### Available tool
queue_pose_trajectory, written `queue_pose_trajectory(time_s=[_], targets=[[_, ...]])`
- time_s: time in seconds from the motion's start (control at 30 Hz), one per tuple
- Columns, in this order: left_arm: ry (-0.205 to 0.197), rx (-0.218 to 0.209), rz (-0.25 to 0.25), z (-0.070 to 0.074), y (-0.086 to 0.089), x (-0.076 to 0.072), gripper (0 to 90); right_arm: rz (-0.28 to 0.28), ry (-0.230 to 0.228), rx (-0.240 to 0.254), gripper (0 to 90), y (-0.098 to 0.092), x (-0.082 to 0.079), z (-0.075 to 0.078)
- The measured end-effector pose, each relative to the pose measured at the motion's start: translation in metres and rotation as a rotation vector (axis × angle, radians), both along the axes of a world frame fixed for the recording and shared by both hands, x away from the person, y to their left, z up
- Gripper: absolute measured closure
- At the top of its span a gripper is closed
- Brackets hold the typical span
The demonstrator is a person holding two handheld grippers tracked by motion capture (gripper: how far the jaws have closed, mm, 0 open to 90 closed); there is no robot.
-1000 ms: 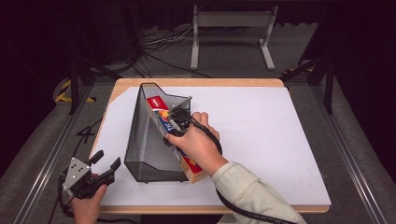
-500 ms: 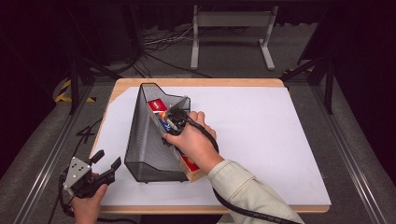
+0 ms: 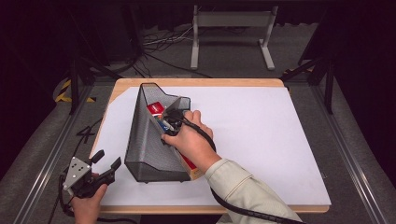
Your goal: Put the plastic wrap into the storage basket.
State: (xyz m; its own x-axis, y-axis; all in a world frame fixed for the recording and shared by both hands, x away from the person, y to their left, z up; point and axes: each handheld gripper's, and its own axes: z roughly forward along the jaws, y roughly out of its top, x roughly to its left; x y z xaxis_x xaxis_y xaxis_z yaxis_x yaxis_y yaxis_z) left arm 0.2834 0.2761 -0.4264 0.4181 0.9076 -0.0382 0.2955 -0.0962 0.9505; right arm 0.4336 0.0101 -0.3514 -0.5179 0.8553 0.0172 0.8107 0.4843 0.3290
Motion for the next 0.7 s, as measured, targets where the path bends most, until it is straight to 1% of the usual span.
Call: queue_pose_trajectory(time_s=[0.13,0.3,0.33,0.37,0.4,0.43,0.47,0.5,0.6,0.7], targets=[[0.001,0.0,0.0,0.0,0.0,0.0,32.4,0.004,-0.002,0.002,38.7,0.0,0.0,0.0],[0.003,-0.002,-0.001,-0.001,0.001,0.0,32.4,0.012,0.005,0.026,37.1,-0.003,0.001,0.0],[0.007,-0.004,0.002,-0.001,0.001,-0.001,32.4,0.028,-0.01,0.048,35.9,-0.005,0.001,0.003],[0.006,-0.005,0.003,-0.001,0.002,-0.001,32.4,0.028,-0.01,0.048,35.9,-0.005,0.001,0.003],[0.008,-0.006,0.004,-0.001,0.002,-0.001,32.4,0.033,-0.017,0.059,35.2,-0.006,0.001,0.003],[0.009,-0.006,0.004,-0.001,0.002,-0.001,32.4,0.033,-0.028,0.073,34.4,-0.007,0.0,0.005],[0.011,-0.004,0.004,-0.002,0.002,-0.001,32.4,0.041,-0.032,0.095,33.3,-0.009,0.0,0.007],[0.013,-0.003,0.001,-0.002,0.002,-0.002,32.4,0.045,-0.035,0.106,32.1,-0.011,-0.001,0.009],[0.021,0.002,-0.001,-0.003,0.002,-0.003,32.2,0.051,-0.065,0.142,30.6,-0.016,-0.003,0.016],[0.021,-0.003,-0.004,-0.003,0.003,-0.003,31.9,0.055,-0.101,0.193,30.6,-0.022,-0.007,0.025]])
